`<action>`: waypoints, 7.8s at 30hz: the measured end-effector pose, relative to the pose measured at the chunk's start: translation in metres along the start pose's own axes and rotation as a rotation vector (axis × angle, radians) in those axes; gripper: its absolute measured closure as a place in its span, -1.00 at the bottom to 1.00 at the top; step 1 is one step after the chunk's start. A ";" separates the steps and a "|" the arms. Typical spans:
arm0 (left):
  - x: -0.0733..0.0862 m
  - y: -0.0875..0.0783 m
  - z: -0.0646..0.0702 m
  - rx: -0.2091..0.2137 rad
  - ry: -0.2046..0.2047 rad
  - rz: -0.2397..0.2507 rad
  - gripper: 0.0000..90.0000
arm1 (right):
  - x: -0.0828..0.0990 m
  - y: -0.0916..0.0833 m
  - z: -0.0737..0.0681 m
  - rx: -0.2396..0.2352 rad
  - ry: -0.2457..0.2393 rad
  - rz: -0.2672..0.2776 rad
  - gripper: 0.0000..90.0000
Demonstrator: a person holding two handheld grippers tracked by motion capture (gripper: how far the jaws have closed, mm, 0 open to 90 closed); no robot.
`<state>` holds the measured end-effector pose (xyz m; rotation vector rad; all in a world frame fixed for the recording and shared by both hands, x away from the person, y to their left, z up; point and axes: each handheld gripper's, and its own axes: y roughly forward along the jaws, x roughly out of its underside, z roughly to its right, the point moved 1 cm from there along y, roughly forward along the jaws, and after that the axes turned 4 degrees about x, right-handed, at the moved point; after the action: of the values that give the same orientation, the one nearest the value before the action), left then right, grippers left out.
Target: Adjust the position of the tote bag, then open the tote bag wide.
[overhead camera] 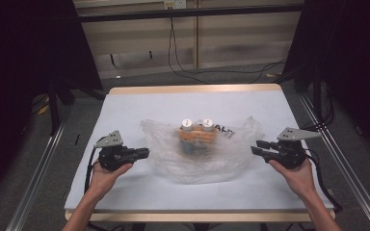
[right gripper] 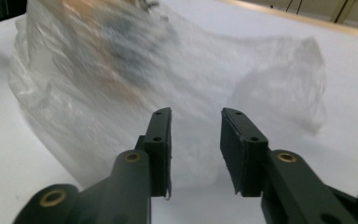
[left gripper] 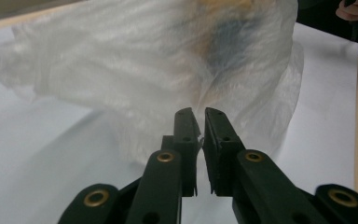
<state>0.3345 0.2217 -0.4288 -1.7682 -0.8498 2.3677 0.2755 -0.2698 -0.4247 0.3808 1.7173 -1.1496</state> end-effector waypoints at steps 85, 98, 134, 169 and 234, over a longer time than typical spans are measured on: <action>-0.007 0.120 -0.021 -0.013 0.163 -0.371 0.94 | -0.005 0.121 -0.029 -0.114 -0.225 -0.349 1.00; -0.004 0.102 -0.029 -0.072 0.216 -0.440 1.00 | -0.008 0.111 -0.020 0.012 -0.327 -0.438 1.00; 0.007 0.059 -0.041 -0.094 0.225 -0.565 1.00 | 0.000 0.087 0.009 0.010 -0.414 -0.508 1.00; 0.004 0.063 -0.032 -0.112 0.316 -0.632 1.00 | 0.009 0.069 0.028 0.066 -0.430 -0.538 1.00; -0.024 0.058 -0.005 0.052 0.109 -0.199 0.98 | -0.027 0.054 0.011 -0.131 -0.122 -0.107 0.96</action>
<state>0.3628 0.1657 -0.4360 -1.6889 -0.8947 2.1292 0.3312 -0.2448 -0.4298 0.1372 1.7113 -1.1058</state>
